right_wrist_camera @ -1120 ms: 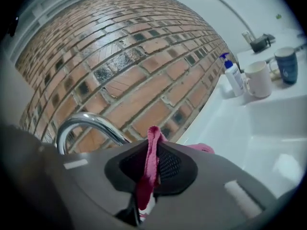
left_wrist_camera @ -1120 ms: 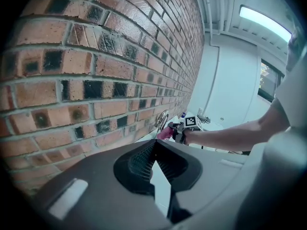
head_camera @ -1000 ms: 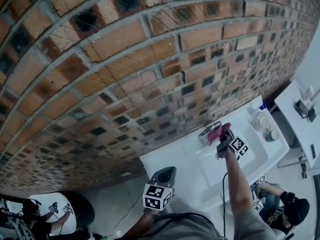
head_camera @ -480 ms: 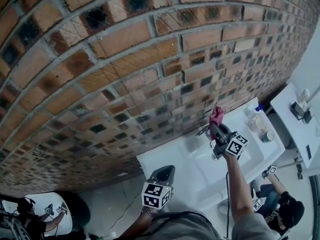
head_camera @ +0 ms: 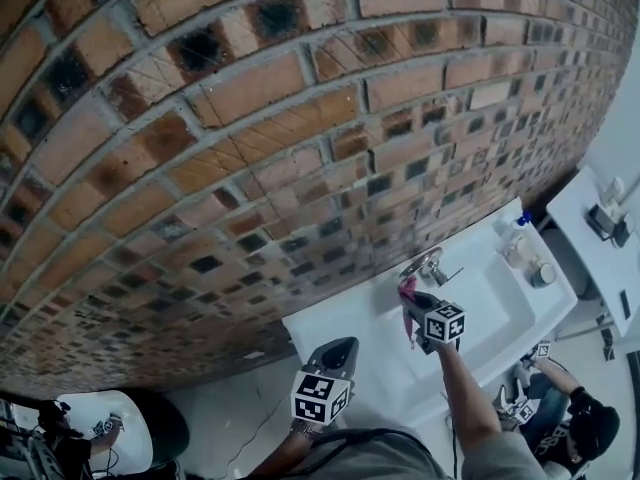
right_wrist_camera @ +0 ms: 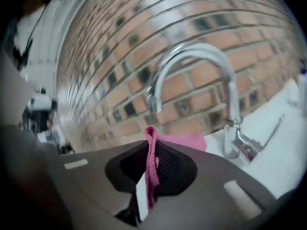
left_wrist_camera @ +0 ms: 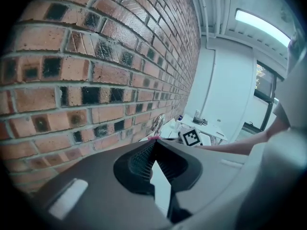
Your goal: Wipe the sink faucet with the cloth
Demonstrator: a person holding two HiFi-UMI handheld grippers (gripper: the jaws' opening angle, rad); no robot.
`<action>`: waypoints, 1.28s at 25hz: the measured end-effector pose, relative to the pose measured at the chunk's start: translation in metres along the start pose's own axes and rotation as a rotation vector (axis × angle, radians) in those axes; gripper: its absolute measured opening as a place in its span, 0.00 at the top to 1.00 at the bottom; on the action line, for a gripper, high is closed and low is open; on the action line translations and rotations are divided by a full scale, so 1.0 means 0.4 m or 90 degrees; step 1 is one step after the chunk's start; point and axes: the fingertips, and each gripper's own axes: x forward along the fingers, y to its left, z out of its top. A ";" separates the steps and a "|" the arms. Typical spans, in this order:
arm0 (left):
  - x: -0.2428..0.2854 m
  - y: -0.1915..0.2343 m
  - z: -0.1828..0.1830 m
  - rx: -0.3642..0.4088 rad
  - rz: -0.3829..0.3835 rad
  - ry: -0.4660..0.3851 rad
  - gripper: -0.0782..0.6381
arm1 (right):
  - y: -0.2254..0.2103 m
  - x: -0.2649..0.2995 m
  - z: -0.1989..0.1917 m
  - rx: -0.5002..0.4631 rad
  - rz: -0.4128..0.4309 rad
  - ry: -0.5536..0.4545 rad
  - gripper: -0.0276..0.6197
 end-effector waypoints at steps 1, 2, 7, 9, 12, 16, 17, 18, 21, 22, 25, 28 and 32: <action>-0.003 0.008 -0.004 -0.002 0.005 0.001 0.86 | -0.027 -0.033 0.052 0.096 0.008 -0.101 0.92; -0.005 0.019 -0.009 -0.005 0.010 0.004 0.86 | -0.052 -0.067 0.115 0.181 0.029 -0.207 0.92; -0.004 0.045 -0.028 -0.024 0.022 0.013 0.86 | -0.162 -0.180 0.293 0.466 0.127 -0.557 0.92; 0.001 0.035 -0.018 -0.019 0.017 0.008 0.86 | -0.212 -0.214 0.310 0.515 0.104 -0.621 0.92; 0.006 0.028 -0.007 -0.015 0.013 0.005 0.86 | -0.304 -0.260 0.311 0.560 0.033 -0.684 0.92; 0.006 0.030 -0.021 -0.017 0.016 0.013 0.86 | -0.424 -0.345 0.300 0.574 -0.112 -0.714 0.92; 0.004 0.031 -0.026 -0.019 0.017 0.015 0.86 | -0.438 -0.360 0.307 0.543 -0.143 -0.694 0.92; 0.003 0.033 -0.029 -0.020 0.019 0.016 0.86 | -0.444 -0.360 0.316 0.499 -0.169 -0.657 0.92; 0.006 0.042 -0.030 -0.024 0.024 0.019 0.86 | -0.409 -0.241 0.317 0.348 -0.176 -0.458 0.92; 0.008 0.042 -0.030 -0.024 0.024 0.020 0.86 | -0.391 -0.183 0.288 0.303 -0.179 -0.369 0.92; 0.013 0.028 -0.027 -0.022 0.019 0.021 0.86 | -0.376 -0.093 0.154 0.246 -0.224 -0.189 0.92; 0.013 0.023 -0.024 -0.018 0.017 0.020 0.86 | -0.373 -0.106 0.076 0.244 -0.242 -0.151 0.92; 0.011 0.030 -0.027 -0.021 0.021 0.018 0.86 | -0.337 -0.137 -0.032 0.165 -0.274 -0.009 0.92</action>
